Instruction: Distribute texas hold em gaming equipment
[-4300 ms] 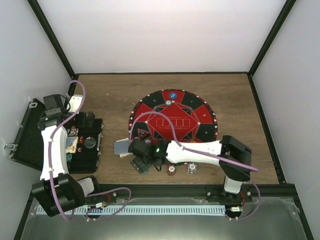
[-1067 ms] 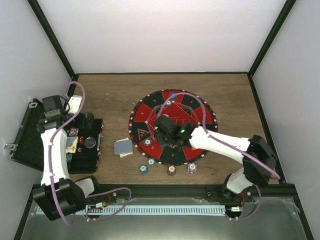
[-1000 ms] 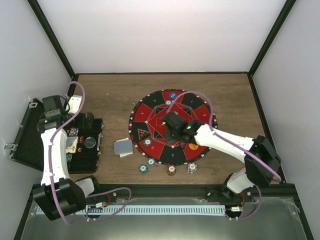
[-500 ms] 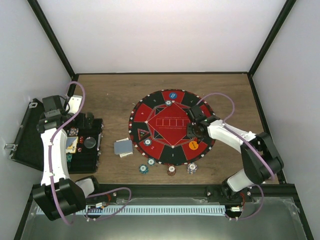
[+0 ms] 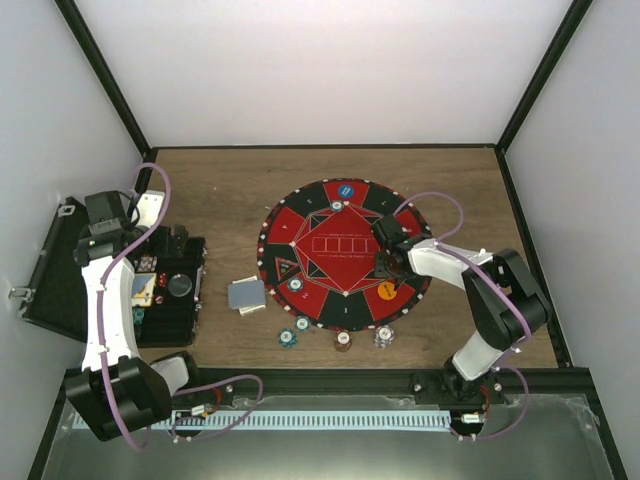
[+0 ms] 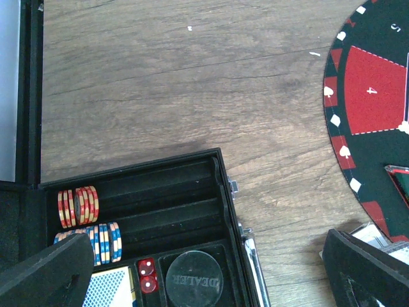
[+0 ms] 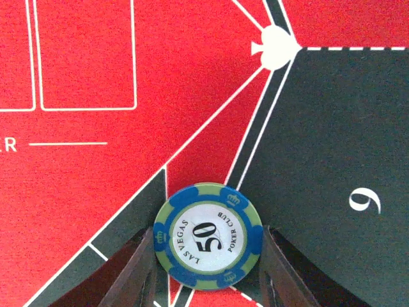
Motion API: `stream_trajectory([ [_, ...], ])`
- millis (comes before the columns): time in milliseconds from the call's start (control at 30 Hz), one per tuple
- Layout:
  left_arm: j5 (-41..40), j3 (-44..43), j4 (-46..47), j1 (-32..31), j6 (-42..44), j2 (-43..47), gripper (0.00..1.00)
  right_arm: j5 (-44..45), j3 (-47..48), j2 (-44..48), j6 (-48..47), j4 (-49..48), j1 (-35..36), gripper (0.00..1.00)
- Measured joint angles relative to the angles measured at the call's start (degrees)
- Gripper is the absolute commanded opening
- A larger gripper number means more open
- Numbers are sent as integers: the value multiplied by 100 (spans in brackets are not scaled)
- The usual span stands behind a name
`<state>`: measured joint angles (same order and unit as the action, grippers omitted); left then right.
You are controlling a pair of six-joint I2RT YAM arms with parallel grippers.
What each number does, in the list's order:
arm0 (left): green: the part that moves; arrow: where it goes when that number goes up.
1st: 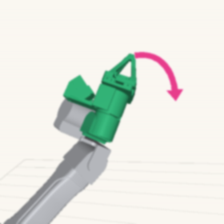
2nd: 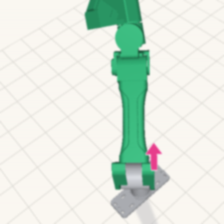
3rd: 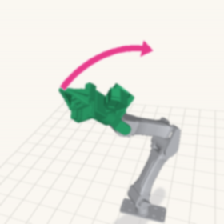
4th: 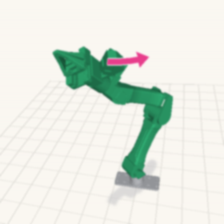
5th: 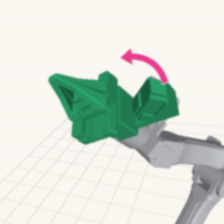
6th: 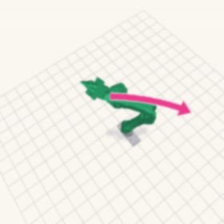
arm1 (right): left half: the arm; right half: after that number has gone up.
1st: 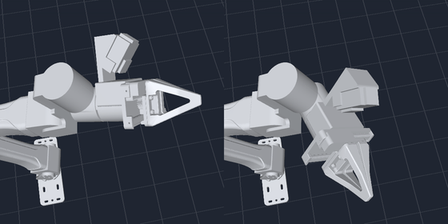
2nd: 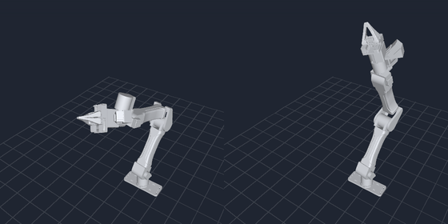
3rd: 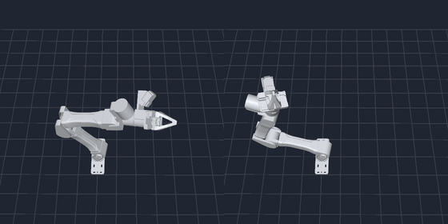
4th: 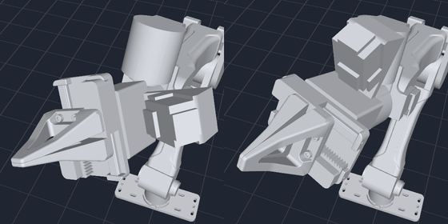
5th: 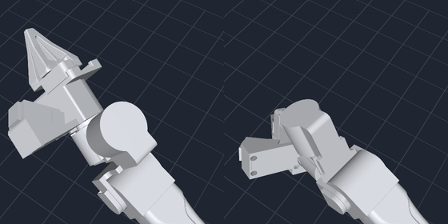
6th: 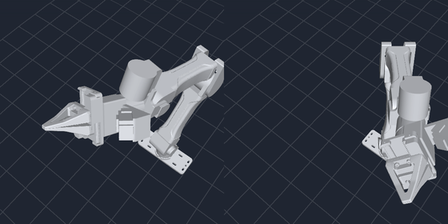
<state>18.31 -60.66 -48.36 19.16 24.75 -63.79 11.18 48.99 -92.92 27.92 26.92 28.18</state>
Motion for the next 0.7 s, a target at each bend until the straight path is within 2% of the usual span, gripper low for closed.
stream_trajectory([
  [167, 0, 0, 0, 0, 39, 0, 100, 31, 2, -2, 0, -26, -4, 47],
  [333, 11, 0, 0, 0, 63, 0, 100, 111, 2, 26, -20, 7, -17, 61],
  [367, 15, 0, 0, 0, 63, -2, 100, 133, 2, 57, -28, 28, -24, 67],
  [567, 24, 0, 2, 0, 61, -11, 100, 323, 125, 546, -90, 372, 153, 73],
  [700, 31, 0, 2, 0, 61, -20, 100, 422, 372, 992, 0, 629, 831, 78],
])
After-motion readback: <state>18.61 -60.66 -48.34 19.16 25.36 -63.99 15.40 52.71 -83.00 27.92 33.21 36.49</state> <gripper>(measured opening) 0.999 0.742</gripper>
